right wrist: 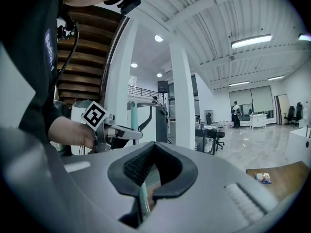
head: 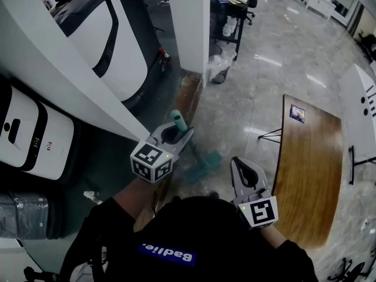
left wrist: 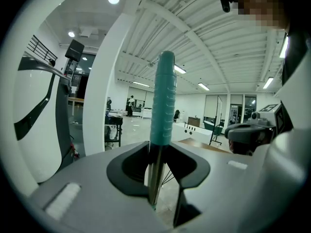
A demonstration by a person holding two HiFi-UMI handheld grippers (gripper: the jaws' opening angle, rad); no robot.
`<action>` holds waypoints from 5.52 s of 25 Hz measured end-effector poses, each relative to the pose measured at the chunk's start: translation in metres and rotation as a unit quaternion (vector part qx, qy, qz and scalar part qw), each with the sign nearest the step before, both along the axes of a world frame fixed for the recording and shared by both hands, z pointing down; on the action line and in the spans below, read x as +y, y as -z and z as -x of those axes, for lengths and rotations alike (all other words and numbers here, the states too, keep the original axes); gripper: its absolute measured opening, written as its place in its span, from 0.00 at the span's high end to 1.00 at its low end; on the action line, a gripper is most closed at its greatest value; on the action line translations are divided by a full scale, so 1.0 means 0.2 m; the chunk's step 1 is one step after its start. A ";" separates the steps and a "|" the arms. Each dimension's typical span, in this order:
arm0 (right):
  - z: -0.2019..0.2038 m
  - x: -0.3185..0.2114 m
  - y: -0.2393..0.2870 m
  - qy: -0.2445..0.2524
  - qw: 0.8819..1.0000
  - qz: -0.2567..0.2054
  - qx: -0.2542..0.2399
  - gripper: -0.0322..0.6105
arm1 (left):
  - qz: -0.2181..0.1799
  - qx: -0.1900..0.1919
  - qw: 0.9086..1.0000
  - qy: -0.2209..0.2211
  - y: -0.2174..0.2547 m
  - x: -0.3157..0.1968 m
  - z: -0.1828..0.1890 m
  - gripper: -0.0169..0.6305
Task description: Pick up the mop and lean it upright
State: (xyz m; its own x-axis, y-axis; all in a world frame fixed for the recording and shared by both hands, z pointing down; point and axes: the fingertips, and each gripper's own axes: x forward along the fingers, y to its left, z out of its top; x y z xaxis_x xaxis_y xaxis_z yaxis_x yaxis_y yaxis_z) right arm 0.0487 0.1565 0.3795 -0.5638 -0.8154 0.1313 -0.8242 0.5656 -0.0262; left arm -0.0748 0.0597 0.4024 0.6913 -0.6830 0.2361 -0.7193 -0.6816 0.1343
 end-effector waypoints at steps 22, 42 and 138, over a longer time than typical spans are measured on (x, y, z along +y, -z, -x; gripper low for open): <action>-0.11 0.03 0.01 -0.014 1.000 -0.006 -0.017 0.94 | -0.034 0.022 0.996 -0.080 0.22 0.33 -0.34 0.79; -0.26 0.01 -0.01 0.012 1.000 -0.004 -0.028 0.94 | -0.072 0.017 0.994 -0.076 0.28 0.34 -0.52 0.79; -0.73 -2.27 -0.11 -0.009 0.999 0.028 -0.015 0.94 | -0.075 0.034 0.994 -0.069 0.35 -2.07 -0.95 0.79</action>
